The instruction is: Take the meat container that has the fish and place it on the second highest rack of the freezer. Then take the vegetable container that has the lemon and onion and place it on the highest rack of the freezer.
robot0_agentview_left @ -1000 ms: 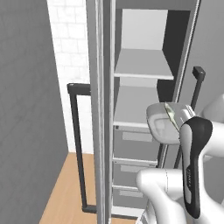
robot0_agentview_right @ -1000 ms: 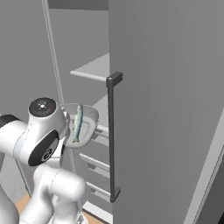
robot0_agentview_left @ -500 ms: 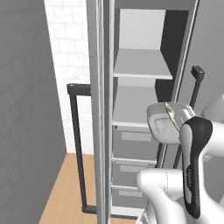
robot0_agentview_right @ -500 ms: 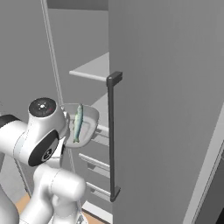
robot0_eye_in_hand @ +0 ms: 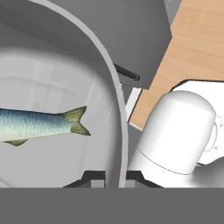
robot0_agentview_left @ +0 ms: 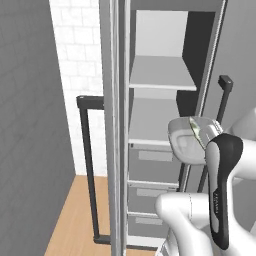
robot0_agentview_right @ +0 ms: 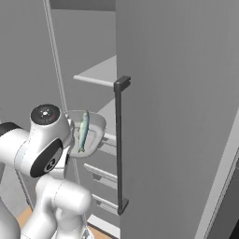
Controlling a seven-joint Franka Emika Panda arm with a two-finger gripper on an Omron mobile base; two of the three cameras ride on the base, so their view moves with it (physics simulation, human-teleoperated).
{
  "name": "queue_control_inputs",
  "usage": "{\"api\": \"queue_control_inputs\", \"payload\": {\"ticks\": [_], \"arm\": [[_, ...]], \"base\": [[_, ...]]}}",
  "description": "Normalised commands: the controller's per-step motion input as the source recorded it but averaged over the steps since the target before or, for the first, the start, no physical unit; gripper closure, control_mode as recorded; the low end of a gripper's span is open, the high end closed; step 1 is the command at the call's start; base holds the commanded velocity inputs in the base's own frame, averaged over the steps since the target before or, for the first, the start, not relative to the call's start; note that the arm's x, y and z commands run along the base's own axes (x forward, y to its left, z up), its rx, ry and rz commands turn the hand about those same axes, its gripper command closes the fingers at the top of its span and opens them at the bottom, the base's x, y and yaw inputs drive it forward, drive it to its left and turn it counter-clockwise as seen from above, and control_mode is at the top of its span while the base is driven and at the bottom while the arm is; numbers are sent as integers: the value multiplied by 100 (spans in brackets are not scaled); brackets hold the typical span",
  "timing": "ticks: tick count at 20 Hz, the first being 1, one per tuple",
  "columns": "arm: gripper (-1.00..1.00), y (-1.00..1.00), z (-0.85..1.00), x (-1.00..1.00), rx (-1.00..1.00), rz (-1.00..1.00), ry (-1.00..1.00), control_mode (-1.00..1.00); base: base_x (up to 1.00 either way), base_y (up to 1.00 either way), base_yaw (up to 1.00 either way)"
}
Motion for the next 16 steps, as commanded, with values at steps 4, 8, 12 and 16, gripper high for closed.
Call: {"api": "queue_control_inputs", "payload": {"ticks": [4, 8, 12, 16], "arm": [[100, 0, 0, 0, 0, 0, 0, 100], [100, 0, 0, 0, 0, 0, 0, 100], [100, 29, -12, 15, 0, -13, 0, -100], [100, 49, -5, 25, 0, -11, -1, -100]], "base": [[0, 6, 0], [1, 11, 0], [0, 0, 0], [0, 0, 0]]}}
